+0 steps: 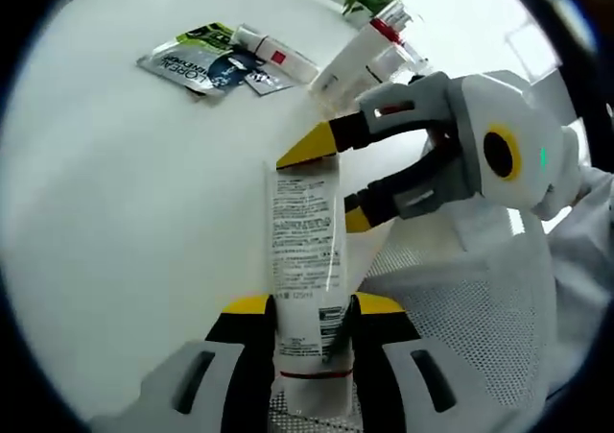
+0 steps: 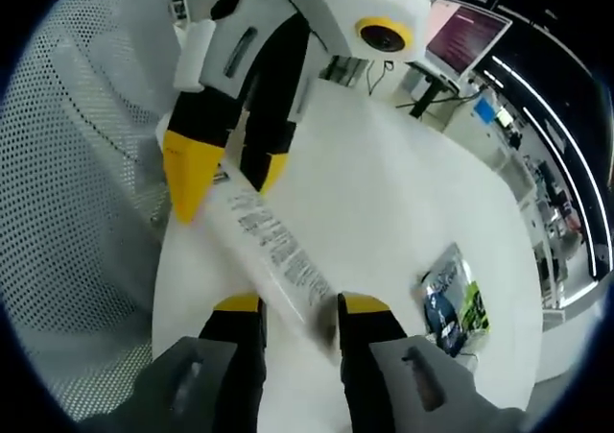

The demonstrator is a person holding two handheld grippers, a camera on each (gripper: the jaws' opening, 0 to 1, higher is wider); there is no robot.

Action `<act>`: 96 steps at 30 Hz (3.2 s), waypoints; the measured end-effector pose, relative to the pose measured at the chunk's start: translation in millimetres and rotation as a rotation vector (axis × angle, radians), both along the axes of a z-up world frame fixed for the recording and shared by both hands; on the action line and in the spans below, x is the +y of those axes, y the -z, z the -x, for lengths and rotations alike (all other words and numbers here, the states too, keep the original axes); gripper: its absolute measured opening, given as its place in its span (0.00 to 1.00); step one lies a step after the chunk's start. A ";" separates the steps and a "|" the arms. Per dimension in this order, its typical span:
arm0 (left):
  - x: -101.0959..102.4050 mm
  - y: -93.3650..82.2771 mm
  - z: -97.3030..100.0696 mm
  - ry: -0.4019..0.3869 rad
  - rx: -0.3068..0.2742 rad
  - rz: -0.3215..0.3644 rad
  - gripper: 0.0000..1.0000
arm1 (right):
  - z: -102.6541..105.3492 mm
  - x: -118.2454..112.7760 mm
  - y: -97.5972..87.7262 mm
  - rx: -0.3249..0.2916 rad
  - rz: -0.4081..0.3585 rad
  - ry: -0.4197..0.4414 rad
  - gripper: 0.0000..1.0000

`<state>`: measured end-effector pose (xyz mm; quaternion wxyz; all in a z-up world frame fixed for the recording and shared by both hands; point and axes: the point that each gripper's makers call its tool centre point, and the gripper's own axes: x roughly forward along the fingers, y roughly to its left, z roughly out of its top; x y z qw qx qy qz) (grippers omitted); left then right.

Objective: Arrange the skincare products in the storage area until every visible bottle or jar stands upright without overlapping.

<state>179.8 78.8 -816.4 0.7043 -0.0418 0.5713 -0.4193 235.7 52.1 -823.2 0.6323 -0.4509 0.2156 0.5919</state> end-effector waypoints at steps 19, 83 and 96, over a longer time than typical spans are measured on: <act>3.3 3.9 -0.4 0.037 -0.034 -0.020 0.27 | 1.8 3.9 -4.3 -0.220 0.095 -0.214 0.14; -24.5 -43.0 -94.8 0.467 -1.038 -0.409 0.27 | -14.7 7.3 -75.1 -0.182 -0.043 -0.087 0.04; -30.3 -56.8 -98.0 0.474 -1.097 -0.405 0.18 | -17.1 5.9 -92.8 -0.178 -0.120 -0.097 0.05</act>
